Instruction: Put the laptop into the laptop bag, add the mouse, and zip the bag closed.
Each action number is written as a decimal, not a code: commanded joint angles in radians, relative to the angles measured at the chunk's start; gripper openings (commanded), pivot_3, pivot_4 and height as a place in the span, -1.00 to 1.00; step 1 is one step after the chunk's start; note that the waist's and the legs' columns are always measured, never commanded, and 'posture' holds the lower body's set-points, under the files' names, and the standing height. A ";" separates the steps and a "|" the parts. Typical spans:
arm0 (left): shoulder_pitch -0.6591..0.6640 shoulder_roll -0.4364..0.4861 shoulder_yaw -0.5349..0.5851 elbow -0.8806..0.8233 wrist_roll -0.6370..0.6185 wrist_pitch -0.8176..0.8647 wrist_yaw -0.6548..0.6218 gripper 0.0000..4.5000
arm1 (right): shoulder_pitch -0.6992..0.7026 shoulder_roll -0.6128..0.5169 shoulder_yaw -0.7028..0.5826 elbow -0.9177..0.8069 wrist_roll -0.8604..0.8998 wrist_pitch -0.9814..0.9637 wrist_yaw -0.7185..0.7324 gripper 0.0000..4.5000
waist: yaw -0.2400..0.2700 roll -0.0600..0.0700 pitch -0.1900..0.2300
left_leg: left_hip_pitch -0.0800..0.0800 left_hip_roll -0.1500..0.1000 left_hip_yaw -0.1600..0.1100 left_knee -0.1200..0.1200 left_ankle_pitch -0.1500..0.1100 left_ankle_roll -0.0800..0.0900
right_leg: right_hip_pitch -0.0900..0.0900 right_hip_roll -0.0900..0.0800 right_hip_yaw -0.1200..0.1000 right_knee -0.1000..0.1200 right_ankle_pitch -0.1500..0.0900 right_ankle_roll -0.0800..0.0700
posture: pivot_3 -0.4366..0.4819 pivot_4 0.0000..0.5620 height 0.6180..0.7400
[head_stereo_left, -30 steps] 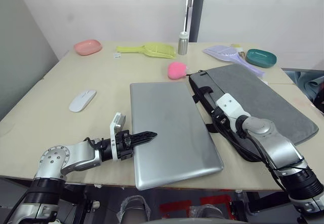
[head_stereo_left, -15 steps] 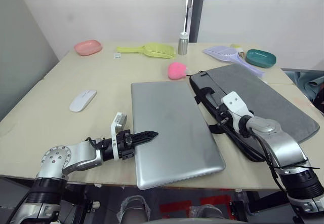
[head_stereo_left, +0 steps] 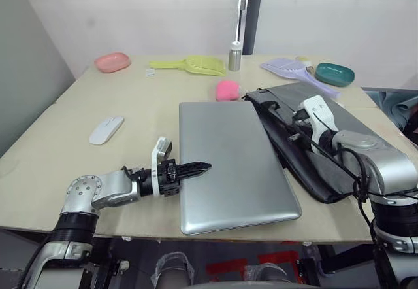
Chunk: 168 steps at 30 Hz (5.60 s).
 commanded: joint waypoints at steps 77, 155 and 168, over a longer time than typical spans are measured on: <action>-0.559 -0.720 0.216 0.426 0.579 -0.254 0.082 -0.87 | -0.123 0.169 -0.052 -0.131 0.130 0.202 -0.156 -1.00 | 0.014 0.000 0.001 | -0.002 -0.002 0.001 -0.003 0.001 0.004 | 0.000 -0.001 0.001 -0.006 0.002 0.002 | -0.05 -0.47 1.00; -0.611 -0.803 0.124 0.555 0.982 -0.247 -0.320 -0.87 | -0.126 0.551 -0.313 -0.210 0.618 0.404 -0.523 -1.00 | 0.036 0.005 0.001 | -0.002 -0.002 0.002 -0.009 0.000 0.002 | 0.000 -0.002 0.000 -0.013 0.003 0.004 | -0.05 -0.47 1.00; -0.584 -0.831 0.094 0.517 0.988 -0.243 -0.331 -0.87 | -0.132 0.568 -0.299 -0.197 0.609 0.404 -0.549 -1.00 | 0.036 0.005 0.001 | -0.002 -0.002 0.002 -0.010 0.000 0.002 | 0.000 -0.002 0.000 -0.014 0.003 0.004 | -0.05 -0.47 1.00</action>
